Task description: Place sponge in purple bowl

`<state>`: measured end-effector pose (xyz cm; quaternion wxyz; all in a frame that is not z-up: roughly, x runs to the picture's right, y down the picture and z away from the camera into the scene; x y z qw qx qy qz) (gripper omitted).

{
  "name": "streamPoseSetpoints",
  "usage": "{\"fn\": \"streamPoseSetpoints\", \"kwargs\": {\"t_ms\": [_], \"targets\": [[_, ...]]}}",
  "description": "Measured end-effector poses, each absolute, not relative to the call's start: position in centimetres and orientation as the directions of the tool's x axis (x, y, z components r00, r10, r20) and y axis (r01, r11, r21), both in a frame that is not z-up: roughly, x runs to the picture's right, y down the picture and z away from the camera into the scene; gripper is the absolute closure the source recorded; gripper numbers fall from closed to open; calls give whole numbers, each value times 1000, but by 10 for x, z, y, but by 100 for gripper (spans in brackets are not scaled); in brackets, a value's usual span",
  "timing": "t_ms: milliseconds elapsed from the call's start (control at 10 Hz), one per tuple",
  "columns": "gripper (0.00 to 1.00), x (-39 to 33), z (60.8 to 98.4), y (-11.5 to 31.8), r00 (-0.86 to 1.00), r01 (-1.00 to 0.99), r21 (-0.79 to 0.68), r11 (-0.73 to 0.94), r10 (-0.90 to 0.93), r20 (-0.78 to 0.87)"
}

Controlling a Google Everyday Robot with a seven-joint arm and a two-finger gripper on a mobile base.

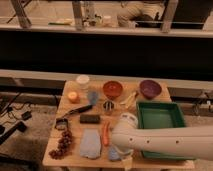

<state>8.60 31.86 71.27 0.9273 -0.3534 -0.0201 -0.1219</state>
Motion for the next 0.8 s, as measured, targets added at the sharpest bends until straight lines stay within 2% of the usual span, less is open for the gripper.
{"fn": "streamPoseSetpoints", "kwargs": {"t_ms": [800], "targets": [[20, 92, 719, 318, 974, 220, -626, 748, -200, 103]]}}
